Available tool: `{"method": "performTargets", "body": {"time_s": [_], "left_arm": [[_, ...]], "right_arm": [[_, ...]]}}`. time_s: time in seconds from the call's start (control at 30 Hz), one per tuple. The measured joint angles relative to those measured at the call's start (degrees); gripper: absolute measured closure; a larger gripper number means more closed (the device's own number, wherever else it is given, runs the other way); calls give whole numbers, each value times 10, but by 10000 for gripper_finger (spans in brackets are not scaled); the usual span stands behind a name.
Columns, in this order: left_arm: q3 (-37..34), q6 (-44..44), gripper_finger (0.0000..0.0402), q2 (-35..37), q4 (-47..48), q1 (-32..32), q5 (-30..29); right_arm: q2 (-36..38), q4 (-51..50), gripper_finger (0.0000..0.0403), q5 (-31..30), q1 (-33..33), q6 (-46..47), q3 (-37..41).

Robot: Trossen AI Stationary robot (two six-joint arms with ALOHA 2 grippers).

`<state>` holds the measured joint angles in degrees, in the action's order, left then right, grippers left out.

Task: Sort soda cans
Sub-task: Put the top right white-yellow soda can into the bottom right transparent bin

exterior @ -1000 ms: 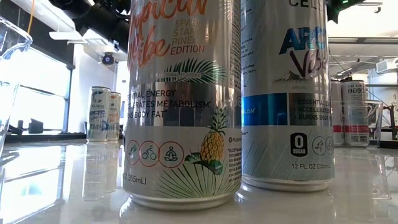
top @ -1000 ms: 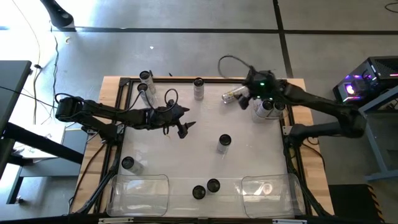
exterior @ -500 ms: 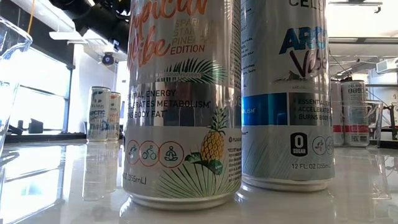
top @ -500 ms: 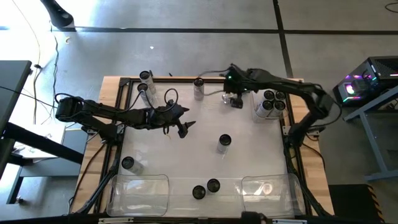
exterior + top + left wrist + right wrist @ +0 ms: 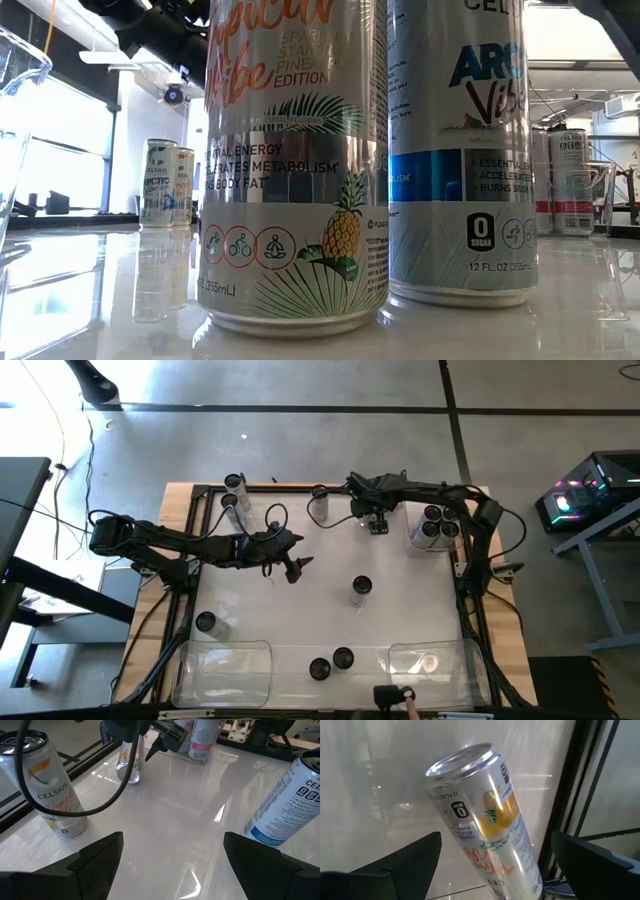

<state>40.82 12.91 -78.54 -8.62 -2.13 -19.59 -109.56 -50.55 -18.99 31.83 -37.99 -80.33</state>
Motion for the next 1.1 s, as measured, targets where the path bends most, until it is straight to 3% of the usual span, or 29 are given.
{"method": "performTargets", "body": {"time_s": [0.4,0.9,1.1], "left_arm": [[0,-6,60,0,15,11,-10],[0,-1,60,11,26,18,-20],[0,5,60,56,76,37,-63]], "right_arm": [[-17,4,38,9,-7,-26,0],[-16,9,150,9,-42,-16,0],[-15,16,190,-3,-54,-4,4]]}}
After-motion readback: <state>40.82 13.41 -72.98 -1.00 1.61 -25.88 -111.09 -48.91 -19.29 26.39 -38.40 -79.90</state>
